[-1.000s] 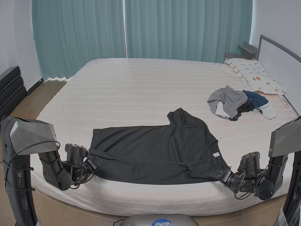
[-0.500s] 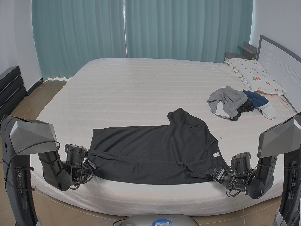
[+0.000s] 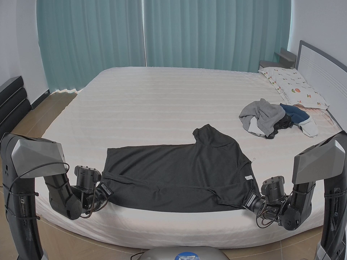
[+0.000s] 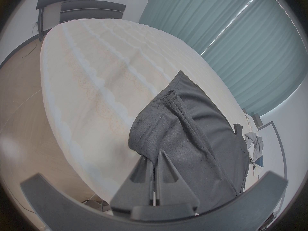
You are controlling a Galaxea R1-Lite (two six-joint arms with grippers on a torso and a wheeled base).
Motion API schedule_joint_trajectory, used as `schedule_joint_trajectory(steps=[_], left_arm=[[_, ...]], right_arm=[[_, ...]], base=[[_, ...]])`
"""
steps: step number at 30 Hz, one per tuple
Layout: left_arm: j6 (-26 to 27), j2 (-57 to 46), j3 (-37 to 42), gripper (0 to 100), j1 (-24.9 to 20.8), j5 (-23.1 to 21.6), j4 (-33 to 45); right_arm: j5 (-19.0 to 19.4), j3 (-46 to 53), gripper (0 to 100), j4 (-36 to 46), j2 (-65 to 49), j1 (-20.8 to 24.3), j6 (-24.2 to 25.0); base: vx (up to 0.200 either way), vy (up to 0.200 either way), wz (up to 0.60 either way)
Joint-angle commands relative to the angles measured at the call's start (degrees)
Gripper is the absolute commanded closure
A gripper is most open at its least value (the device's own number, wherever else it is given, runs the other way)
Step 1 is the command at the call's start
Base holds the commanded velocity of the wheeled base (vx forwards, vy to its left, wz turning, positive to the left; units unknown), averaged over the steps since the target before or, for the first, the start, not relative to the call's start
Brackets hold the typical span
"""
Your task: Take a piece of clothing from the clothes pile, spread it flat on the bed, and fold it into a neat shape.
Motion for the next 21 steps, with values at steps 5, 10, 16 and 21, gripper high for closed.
schedule_joint_trajectory(steps=[5,10,16,21], left_arm=[[0.9,-0.4,4.3,100,0.0,0.0,-5.9],[4.5,-0.8,7.2,100,0.1,0.0,-6.1],[6.7,-1.0,8.8,100,0.3,0.1,-6.2],[9.1,-1.1,9.6,100,1.3,0.3,-6.2]], right_arm=[[0.2,3.2,100,0.1,-4.9,0.8,0.6],[0.3,5.2,100,0.1,-6.8,0.6,0.4],[0.7,6.6,100,0.1,-6.9,0.3,0.4],[0.8,7.4,100,0.1,-8.2,0.3,0.3]], base=[[0.0,0.0,0.0],[0.0,0.0,0.0],[0.0,0.0,0.0],[0.0,0.0,0.0]])
